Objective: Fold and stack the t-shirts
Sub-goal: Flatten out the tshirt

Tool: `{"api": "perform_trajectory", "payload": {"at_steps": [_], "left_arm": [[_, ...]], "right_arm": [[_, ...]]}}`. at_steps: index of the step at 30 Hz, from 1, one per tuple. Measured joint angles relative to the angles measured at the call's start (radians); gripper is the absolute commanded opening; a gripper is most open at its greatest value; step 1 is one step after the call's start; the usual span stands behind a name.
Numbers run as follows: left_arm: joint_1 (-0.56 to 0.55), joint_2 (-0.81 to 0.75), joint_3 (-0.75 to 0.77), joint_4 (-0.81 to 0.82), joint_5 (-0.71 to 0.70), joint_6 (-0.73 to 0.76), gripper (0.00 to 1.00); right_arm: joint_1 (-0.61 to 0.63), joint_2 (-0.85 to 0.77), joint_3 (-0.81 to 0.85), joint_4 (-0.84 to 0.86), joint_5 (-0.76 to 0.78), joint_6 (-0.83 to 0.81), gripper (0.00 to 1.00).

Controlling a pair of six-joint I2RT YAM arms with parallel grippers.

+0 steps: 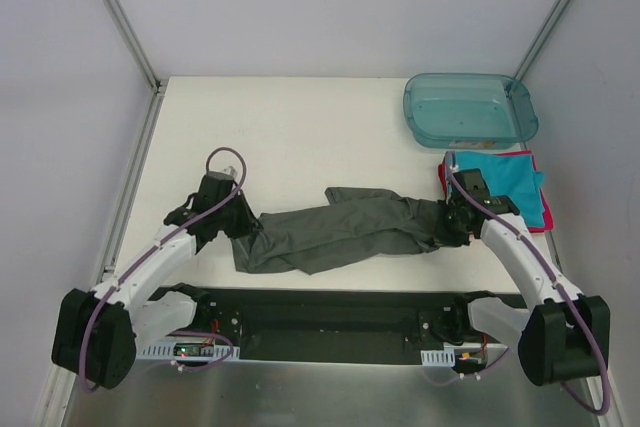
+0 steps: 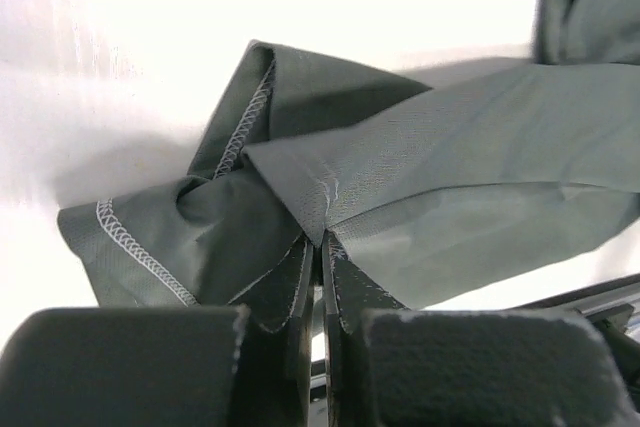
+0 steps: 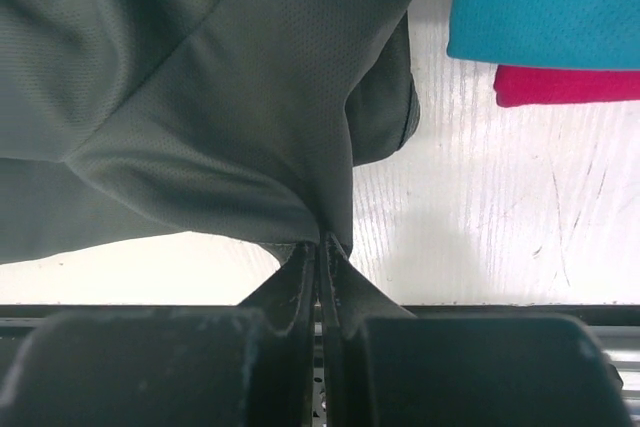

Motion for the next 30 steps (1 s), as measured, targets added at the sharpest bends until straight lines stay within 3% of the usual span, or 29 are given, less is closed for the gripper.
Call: {"api": "perform_trajectory", "payload": {"at_steps": [12,20,30], "left_arm": [[0.000,-0.263,0.237,-0.127,-0.097,0.053,0.00],[0.000,-0.432,0.254,-0.270,-0.146,0.069,0.00],[0.000,-0.447,0.382,-0.358,-0.158,0.090,0.00]], "right_arm": [[0.000,-0.194,0.266,-0.052,-0.007,-0.036,0.00],[0.000,-0.315,0.311,-0.131,0.037,-0.053,0.00],[0.000,-0.373,0.409,-0.154,-0.017,-0.062,0.00]]}}
